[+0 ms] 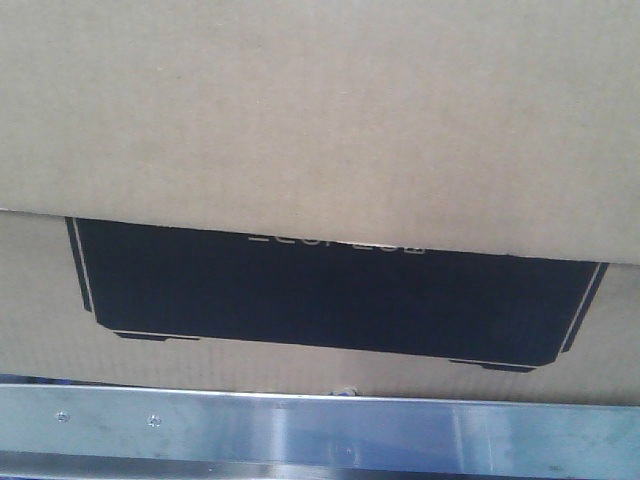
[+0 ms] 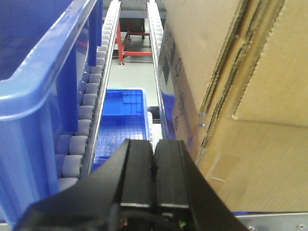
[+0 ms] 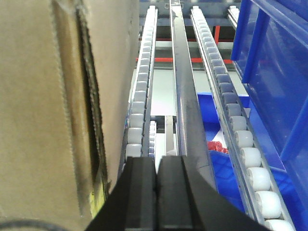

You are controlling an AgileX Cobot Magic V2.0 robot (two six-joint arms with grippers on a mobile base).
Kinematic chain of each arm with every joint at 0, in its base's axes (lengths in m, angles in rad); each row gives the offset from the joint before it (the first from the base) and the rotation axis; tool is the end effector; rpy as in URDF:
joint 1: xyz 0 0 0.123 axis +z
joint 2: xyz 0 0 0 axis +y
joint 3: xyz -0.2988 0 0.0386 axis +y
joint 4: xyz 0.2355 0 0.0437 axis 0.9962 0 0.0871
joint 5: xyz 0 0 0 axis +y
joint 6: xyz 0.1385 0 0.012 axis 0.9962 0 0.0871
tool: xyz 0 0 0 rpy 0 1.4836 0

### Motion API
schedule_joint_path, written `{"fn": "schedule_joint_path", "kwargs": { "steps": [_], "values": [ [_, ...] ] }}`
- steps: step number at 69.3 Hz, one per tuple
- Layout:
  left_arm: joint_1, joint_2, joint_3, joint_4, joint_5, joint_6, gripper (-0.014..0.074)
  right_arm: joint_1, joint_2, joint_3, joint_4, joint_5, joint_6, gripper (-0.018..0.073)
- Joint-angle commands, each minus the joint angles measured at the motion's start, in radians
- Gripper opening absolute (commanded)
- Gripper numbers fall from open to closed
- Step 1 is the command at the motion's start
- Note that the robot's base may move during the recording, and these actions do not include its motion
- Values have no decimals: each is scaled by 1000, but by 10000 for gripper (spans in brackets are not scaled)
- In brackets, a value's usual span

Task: Grab box from left shelf to table start

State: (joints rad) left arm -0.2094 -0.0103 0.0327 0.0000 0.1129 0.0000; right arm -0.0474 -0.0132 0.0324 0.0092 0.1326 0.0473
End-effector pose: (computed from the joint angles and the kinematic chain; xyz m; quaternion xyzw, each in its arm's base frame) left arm 0.0744 -0.0158 0.1901 0.0757 0.7199 -0.0721 0.6861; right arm 0.0757 -0.0034 0.1877 0.0374 0.7286 0.0035 0.6839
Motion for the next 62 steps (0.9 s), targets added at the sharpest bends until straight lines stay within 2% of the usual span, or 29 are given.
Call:
{"fn": "schedule_joint_path", "kwargs": {
  "steps": [1, 32, 41, 50, 55, 62],
  "values": [
    [-6, -18, -6, -7, -90, -7, -90, -4, -8, 1, -9, -90, -6, 57],
    [-6, -18, -6, -7, -108, -7, -90, -4, -8, 1, -9, -90, -6, 57],
    [-6, -18, -6, -15, -204, -8, -90, -4, -8, 1, -9, -90, -6, 57],
    [-6, -11, -30, -105, -325, -8, -90, -4, -8, 1, -9, -90, -6, 57],
    [-6, -2, -88, -112, -316, -8, -90, -4, -8, 1, -9, -90, -6, 57],
    [-6, 42, -227, -106, -204, -8, -83, -4, -8, 1, -9, -90, -6, 57]
  ]
}}
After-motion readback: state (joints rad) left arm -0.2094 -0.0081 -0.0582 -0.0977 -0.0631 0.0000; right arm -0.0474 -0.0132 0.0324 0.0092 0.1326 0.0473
